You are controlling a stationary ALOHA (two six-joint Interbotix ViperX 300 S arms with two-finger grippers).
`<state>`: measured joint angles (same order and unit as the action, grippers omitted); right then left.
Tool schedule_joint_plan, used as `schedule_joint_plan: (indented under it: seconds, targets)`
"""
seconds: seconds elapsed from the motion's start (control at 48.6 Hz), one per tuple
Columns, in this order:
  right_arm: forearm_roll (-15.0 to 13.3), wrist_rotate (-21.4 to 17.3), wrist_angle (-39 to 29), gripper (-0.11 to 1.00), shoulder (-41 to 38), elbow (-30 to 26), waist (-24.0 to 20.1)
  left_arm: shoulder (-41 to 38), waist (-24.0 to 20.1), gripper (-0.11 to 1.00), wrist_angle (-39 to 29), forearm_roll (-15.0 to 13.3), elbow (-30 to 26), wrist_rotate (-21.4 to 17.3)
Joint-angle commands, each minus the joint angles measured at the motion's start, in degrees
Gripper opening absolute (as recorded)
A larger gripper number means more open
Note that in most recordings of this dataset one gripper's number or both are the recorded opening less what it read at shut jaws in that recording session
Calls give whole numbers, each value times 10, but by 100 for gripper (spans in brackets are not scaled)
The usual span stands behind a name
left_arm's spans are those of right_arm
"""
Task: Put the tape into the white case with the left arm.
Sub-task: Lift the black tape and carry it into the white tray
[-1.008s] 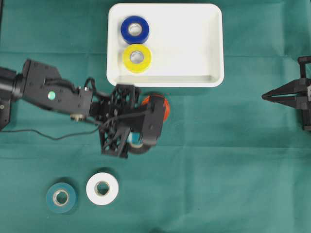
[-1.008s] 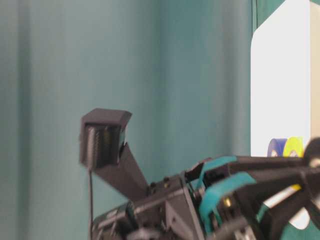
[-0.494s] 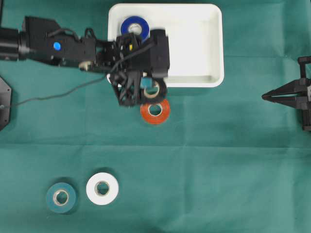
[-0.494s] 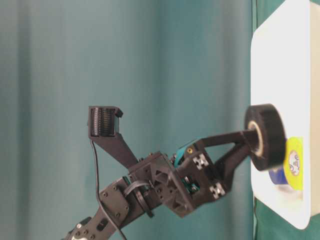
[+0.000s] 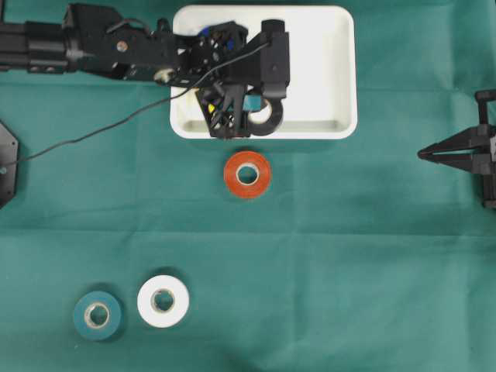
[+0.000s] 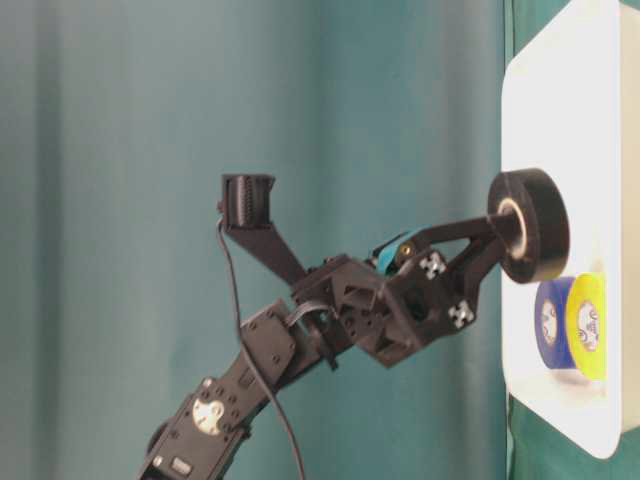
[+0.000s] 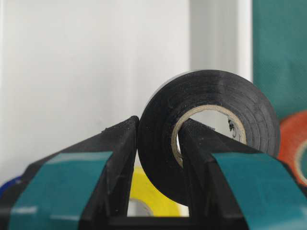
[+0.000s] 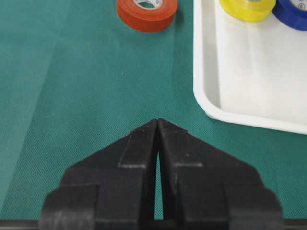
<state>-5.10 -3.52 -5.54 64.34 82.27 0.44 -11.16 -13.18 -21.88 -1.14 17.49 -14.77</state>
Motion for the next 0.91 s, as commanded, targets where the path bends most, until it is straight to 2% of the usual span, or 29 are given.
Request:
schedule_joint_plan:
  seconds: [0.0, 0.288, 0.453, 0.617, 0.658, 0.823, 0.885]
  targets:
    - [0, -1, 6, -9, -4, -5, 0, 1, -11, 25, 4, 1, -25, -1]
    - [0, -1, 11, -9, -3, -3, 0, -17, -19, 25, 19, 1, -33, -2]
    - [1, -1, 11, -9, -3, -4, 0, -18, -19, 25, 25, 1, -34, -20]
    - [0, -1, 11, -9, -3, -3, 0, -17, -19, 26, 28, 0, -30, -21]
    - [0, -1, 11, -9, -3, -3, 0, -17, -19, 32, 28, 0, -29, -21]
    - [0, -1, 11, -9, -3, -3, 0, -12, -19, 82, 28, 0, -19, -21]
    - [0, -1, 11, -9, -4, -3, 0, -11, -19, 94, 28, 0, -17, -21]
